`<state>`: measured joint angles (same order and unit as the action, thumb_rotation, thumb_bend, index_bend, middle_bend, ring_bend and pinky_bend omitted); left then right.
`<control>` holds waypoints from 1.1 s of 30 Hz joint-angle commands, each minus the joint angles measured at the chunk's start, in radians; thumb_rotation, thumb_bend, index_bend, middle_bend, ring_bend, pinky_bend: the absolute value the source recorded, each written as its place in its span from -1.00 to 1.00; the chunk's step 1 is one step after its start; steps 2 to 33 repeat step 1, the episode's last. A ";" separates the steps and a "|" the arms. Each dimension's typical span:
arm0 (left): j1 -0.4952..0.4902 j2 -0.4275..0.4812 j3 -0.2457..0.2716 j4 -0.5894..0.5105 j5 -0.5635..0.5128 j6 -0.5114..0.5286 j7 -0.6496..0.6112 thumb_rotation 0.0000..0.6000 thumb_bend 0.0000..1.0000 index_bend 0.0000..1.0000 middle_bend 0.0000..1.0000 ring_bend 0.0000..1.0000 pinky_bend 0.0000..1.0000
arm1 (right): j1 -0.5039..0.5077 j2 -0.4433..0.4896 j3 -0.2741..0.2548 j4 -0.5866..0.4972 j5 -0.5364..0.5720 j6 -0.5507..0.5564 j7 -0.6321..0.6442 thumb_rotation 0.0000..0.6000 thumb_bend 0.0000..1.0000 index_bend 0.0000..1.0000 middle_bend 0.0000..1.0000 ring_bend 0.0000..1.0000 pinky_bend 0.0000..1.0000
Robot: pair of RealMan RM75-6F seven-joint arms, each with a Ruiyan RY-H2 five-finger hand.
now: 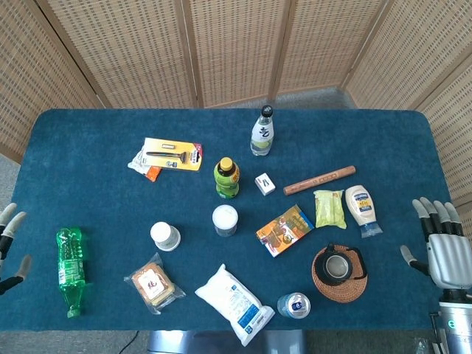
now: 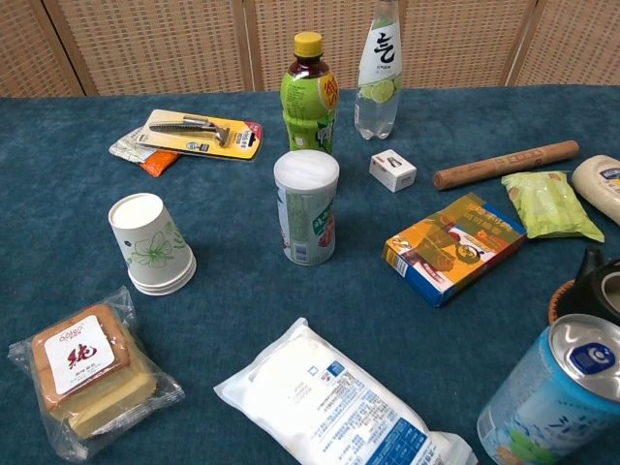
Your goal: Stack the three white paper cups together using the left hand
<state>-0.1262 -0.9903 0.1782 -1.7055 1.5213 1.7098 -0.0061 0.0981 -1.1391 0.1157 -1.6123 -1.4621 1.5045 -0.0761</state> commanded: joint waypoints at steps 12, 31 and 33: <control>0.007 0.004 -0.010 0.003 0.001 -0.010 -0.005 1.00 0.01 -1.00 -1.00 -1.00 -0.73 | 0.000 -0.001 -0.002 -0.002 -0.004 0.001 -0.003 1.00 -0.38 -0.99 -1.00 -1.00 -1.00; 0.007 0.004 -0.010 0.003 0.001 -0.010 -0.005 1.00 0.01 -1.00 -1.00 -1.00 -0.73 | 0.000 -0.001 -0.002 -0.002 -0.004 0.001 -0.003 1.00 -0.38 -0.99 -1.00 -1.00 -1.00; 0.007 0.004 -0.010 0.003 0.001 -0.010 -0.005 1.00 0.01 -1.00 -1.00 -1.00 -0.73 | 0.000 -0.001 -0.002 -0.002 -0.004 0.001 -0.003 1.00 -0.38 -0.99 -1.00 -1.00 -1.00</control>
